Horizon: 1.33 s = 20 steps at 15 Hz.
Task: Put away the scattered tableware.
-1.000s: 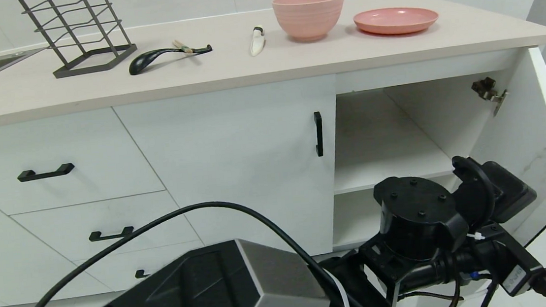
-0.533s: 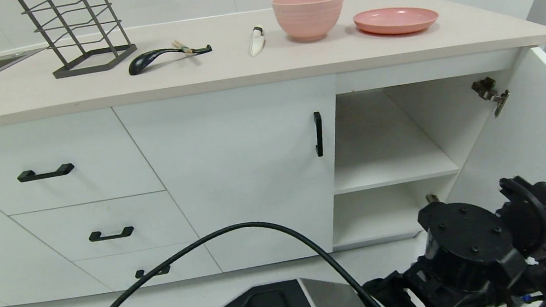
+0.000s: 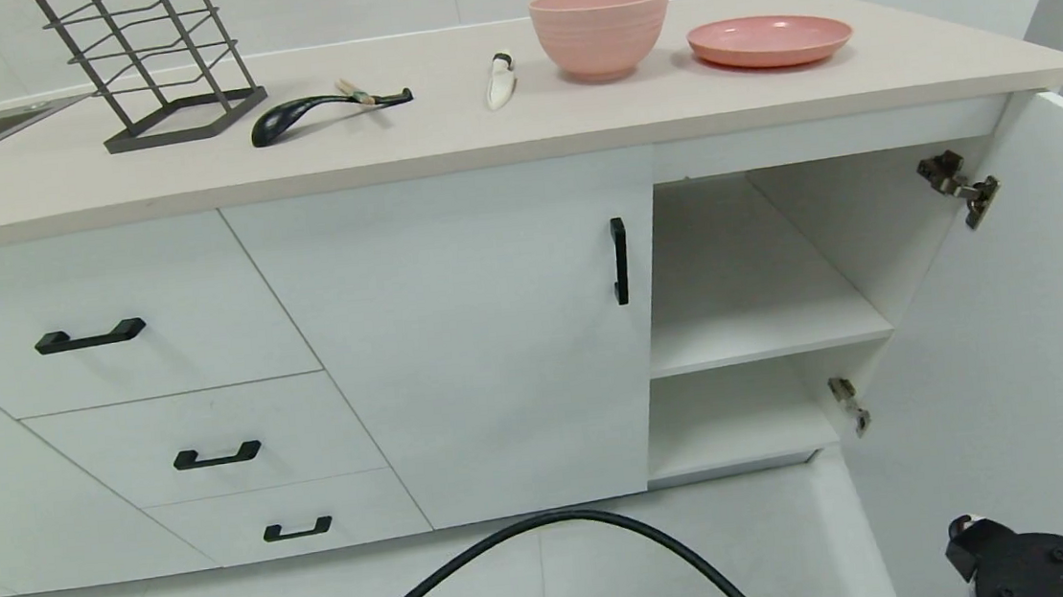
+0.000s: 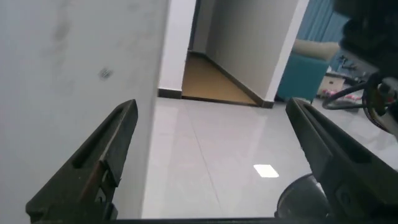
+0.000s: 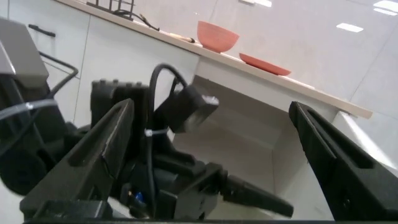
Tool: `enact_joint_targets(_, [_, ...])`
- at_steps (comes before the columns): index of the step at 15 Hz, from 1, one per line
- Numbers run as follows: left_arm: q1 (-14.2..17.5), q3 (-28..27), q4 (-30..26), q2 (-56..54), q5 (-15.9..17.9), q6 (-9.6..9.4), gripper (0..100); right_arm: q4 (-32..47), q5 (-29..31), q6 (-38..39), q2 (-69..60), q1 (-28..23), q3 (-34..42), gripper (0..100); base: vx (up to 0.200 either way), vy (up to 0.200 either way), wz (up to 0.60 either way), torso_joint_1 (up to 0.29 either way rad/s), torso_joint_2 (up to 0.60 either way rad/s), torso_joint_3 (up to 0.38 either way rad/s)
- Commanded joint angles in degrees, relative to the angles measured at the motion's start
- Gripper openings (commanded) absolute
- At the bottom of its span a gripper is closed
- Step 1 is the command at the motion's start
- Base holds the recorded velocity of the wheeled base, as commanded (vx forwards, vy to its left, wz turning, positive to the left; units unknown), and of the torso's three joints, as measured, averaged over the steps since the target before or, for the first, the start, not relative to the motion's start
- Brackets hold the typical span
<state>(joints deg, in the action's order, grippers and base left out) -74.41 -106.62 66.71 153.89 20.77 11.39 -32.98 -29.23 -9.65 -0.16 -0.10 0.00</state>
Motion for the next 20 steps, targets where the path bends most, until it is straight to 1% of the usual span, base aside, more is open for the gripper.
enact_joint_targets(1, [1.4, 4.6, 3.2, -0.6, -0.1, 2.15, 100, -0.1, 0.0, 0.0, 0.2, 0.0, 0.0, 100, 0.000, 0.000, 0.00, 0.000, 0.00, 0.000])
enact_joint_targets(2, [2.4, 9.8, 5.4, -2.8, -0.1, 2.15, 100, -0.1, 0.0, 0.0, 0.2, 0.0, 0.0, 100, 0.000, 0.000, 0.00, 0.000, 0.00, 0.000])
enact_joint_targets(3, [3.4, 13.7, 6.9, -4.7, -0.1, 2.15, 100, -0.1, 0.0, 0.0, 0.2, 0.0, 0.0, 100, 0.000, 0.000, 0.00, 0.000, 0.00, 0.000])
enact_joint_targets(4, [4.5, 19.9, 9.4, -7.2, -0.1, 2.15, 100, 0.0, 0.0, 0.0, 0.2, 0.0, 0.0, 100, 0.000, 0.000, 0.00, 0.000, 0.00, 0.000])
enact_joint_targets(5, [6.3, 28.5, 13.0, -10.8, -0.1, 2.15, 100, 0.3, 0.0, 0.3, 0.2, 0.0, 0.0, 100, 0.000, 0.000, 0.00, 0.000, 0.00, 0.000])
enact_joint_targets(6, [7.6, 34.8, 15.7, -13.4, -0.2, 2.15, 100, 0.3, 0.0, 0.3, 0.2, 0.0, 0.0, 100, 0.000, 0.000, 0.00, 0.000, 0.00, 0.000])
enact_joint_targets(7, [8.5, 38.0, 17.4, -14.9, -0.2, 2.15, 100, 0.3, 0.0, 0.3, 0.2, 0.0, 0.0, 100, 0.000, 0.000, 0.00, 0.000, 0.00, 0.000])
enact_joint_targets(8, [10.9, 46.2, 21.8, -19.0, -0.3, 1.97, 100, 0.5, 0.1, 0.3, 0.2, 0.0, 0.0, 100, 0.000, 0.000, 0.00, 0.000, 0.00, 0.000])
enact_joint_targets(9, [11.9, 49.8, 23.3, -20.9, -0.3, 1.80, 100, 0.8, 0.2, 0.3, 0.2, 0.0, 0.0, 100, 0.000, 0.000, 0.00, 0.000, 0.00, 0.000])
enact_joint_targets(10, [13.9, 54.9, 23.3, -24.1, -0.5, 0.39, 100, 1.5, 0.5, 0.3, 0.2, 0.0, 0.0, 100, 0.000, 0.000, 0.00, 0.000, 0.00, 0.000])
enact_joint_targets(11, [15.8, 58.5, 23.3, -27.0, -0.1, -1.98, 100, 2.0, 0.5, 0.3, 0.2, 0.0, 0.0, 100, 0.000, 0.000, 0.00, 0.000, 0.00, 0.000])
enact_joint_targets(12, [17.4, 60.5, 23.3, -29.2, 0.1, -3.56, 100, 2.3, 0.6, 0.3, 0.2, 0.0, 0.0, 100, 0.000, 0.000, 0.00, 0.000, 0.00, 0.000])
enact_joint_targets(13, [17.9, 61.1, 23.3, -30.1, 0.1, -4.00, 100, 2.8, 0.8, 0.3, 0.2, 0.0, 0.0, 100, 0.000, 0.000, 0.00, 0.000, 0.00, 0.000])
enact_joint_targets(14, [20.4, 64.0, 23.3, -34.5, 0.1, -4.53, 100, 6.4, 2.9, 0.7, 0.2, 0.0, 0.0, 100, 0.000, 0.000, 0.00, 0.000, 0.00, 0.000])
enact_joint_targets(15, [22.2, 66.5, 23.3, -37.8, 0.1, -4.71, 100, 9.7, 3.9, 1.5, 0.2, 0.0, 0.0, 100, 0.000, 0.000, 0.00, 0.000, 0.00, 0.000])
enact_joint_targets(16, [23.5, 68.7, 23.3, -40.3, 0.0, -4.88, 100, 11.4, 4.0, 1.7, 0.2, 0.0, 0.0, 100, 0.000, 0.000, 0.00, 0.000, 0.00, 0.000])
enact_joint_targets(17, [25.8, 73.0, 23.3, -44.5, 0.0, -5.59, 100, 14.3, 4.4, 1.7, 0.2, 0.0, 0.0, 100, 0.000, 0.000, 0.00, 0.000, 0.00, 0.000])
enact_joint_targets(19, [29.1, 82.2, 23.3, -52.6, -0.1, -5.76, 100, 20.2, 5.9, 2.6, 0.2, 0.0, 0.0, 100, 0.000, 0.000, 0.00, 0.000, 0.00, 0.000])
enact_joint_targets(20, [30.1, 84.7, 23.3, -55.4, -0.1, -5.76, 100, 22.3, 6.0, 2.8, 0.2, 0.0, 0.0, 100, 0.000, 0.000, 0.00, 0.000, 0.00, 0.000])
